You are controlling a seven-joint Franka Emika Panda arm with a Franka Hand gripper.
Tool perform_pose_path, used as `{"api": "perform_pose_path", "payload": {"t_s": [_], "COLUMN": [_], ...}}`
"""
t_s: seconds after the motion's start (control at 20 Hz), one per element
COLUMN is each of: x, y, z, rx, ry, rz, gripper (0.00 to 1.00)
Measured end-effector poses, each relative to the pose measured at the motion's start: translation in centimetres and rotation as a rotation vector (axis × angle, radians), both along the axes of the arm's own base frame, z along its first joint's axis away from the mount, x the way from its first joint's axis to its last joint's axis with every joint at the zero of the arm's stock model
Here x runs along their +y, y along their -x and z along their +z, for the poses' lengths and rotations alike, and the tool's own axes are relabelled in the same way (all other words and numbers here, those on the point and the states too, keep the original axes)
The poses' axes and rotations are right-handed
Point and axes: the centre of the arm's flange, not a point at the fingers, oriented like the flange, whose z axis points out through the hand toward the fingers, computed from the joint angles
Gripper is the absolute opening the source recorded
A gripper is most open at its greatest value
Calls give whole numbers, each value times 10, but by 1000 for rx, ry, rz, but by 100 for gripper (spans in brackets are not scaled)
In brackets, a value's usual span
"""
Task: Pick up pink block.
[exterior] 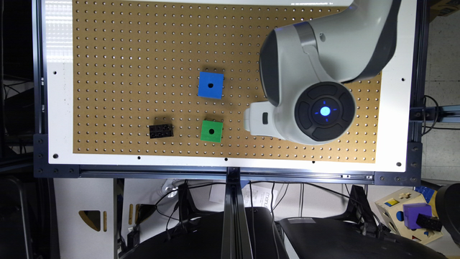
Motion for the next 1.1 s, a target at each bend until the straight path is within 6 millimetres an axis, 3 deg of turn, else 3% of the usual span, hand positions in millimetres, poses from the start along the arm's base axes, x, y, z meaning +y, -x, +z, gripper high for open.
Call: {"api": "perform_pose_path", "payload": {"t_s": [0.2, 0.5, 1.1], "x": [0, 0, 17], "y": [-2, -3, -23], "z": [-5, -31, -35], "rx": [3, 12, -10], "ry": [-1, -4, -16], "rz": [-1, -3, -1], "gripper": [100, 100, 100]}}
